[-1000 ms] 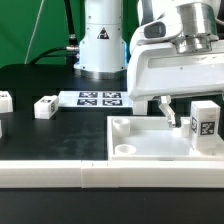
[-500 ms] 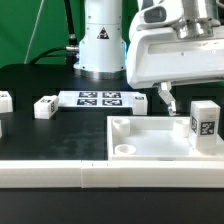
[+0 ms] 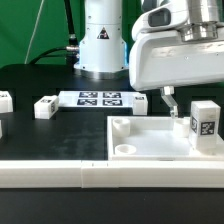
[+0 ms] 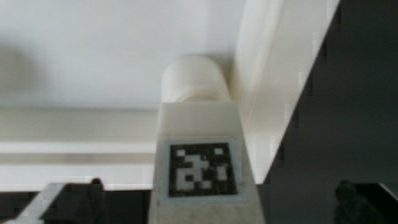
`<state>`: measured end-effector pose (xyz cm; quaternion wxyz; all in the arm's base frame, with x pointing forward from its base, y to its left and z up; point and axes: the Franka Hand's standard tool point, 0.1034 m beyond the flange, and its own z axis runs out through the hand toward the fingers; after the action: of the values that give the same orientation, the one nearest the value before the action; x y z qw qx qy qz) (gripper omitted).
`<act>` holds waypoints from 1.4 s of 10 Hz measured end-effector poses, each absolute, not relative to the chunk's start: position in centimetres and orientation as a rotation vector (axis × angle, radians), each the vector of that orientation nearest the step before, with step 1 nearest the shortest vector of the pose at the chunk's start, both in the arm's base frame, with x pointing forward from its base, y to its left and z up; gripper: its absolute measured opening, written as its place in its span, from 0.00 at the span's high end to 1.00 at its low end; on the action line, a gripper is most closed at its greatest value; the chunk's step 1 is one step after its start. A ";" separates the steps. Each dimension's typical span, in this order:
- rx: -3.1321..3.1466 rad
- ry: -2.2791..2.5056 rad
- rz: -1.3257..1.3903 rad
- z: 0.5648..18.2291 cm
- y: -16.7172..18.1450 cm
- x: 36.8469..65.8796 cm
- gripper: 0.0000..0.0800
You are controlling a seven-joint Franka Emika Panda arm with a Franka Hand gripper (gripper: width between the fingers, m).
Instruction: Assemble one leg
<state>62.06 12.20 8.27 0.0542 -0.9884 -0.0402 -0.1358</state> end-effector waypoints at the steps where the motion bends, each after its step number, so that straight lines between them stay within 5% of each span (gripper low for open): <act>1: -3.014 -0.126 -0.289 8.2 11.9 62.1 0.19; 3: -3.011 -0.125 0.021 8.7 11.3 62.7 0.19; 6: -3.011 -0.124 0.010 8.7 11.3 63.4 0.19; 7: -3.011 -0.123 0.010 8.7 11.3 63.5 0.33; 8: -3.011 -0.123 0.010 8.7 11.3 63.4 0.33; 9: -3.011 -0.123 0.010 8.7 11.3 63.4 0.56; 10: -3.011 -0.123 0.010 8.7 11.3 63.4 0.64; 14: -3.013 0.063 0.016 8.6 11.4 63.5 0.64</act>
Offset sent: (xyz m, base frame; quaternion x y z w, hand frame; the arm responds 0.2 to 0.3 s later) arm 0.0102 -0.0046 0.0043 -0.0003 -0.1590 -0.0071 0.9872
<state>63.48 11.36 8.63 0.0637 -0.9977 0.0210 0.0053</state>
